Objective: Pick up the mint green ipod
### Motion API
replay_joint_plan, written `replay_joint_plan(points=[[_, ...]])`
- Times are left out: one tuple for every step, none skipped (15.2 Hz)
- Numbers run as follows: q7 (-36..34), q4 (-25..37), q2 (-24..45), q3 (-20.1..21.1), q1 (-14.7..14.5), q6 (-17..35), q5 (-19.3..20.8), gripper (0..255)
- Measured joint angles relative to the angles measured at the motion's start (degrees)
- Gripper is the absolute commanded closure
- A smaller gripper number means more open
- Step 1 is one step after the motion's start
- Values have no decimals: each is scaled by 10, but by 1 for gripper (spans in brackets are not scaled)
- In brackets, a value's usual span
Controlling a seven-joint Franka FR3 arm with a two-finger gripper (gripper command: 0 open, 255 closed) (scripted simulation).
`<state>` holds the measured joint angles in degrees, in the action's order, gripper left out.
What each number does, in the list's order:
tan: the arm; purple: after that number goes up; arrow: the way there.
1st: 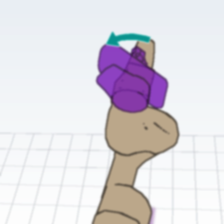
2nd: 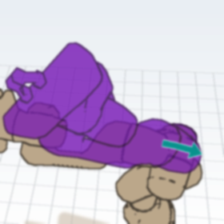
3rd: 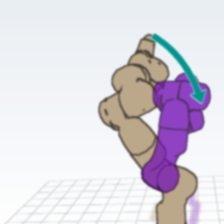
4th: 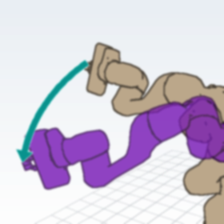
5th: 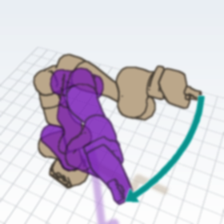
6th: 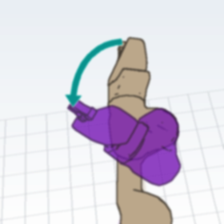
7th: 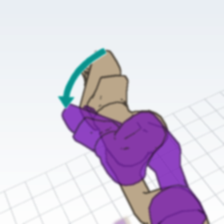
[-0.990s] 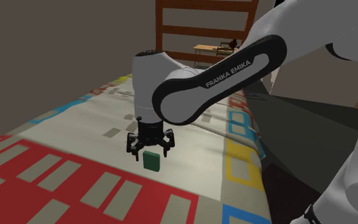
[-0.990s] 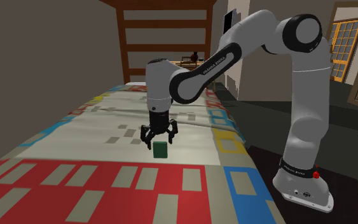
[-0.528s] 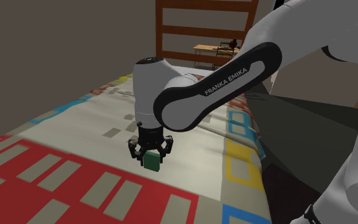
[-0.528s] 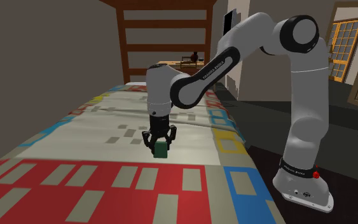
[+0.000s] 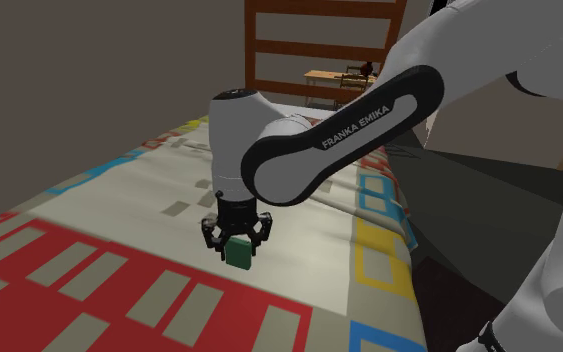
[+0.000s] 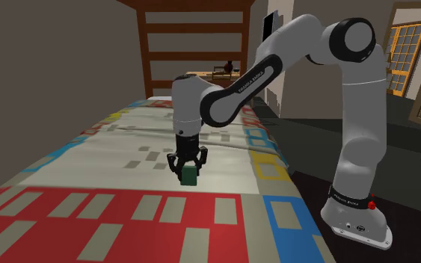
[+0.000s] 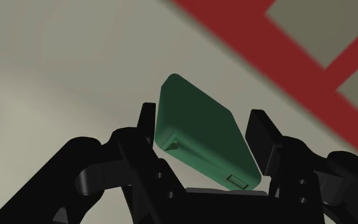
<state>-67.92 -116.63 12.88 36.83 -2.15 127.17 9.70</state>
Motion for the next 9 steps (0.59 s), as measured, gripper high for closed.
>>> replay_joint_plan(points=[[3,1,-4,1,1,-5,-4,255],[5,4,-8,2,2,-10,-7,255],[7,8,-11,3,3,-17,-10,255],[10,10,-17,4,5,-23,-14,255],[12,14,-20,5,5,-30,-17,255],[14,17,-24,6,6,-36,-21,255],[16,22,-27,7,7,-43,-23,255],[19,26,-32,7,8,-51,-27,255],[22,28,-37,8,9,-57,-31,255]])
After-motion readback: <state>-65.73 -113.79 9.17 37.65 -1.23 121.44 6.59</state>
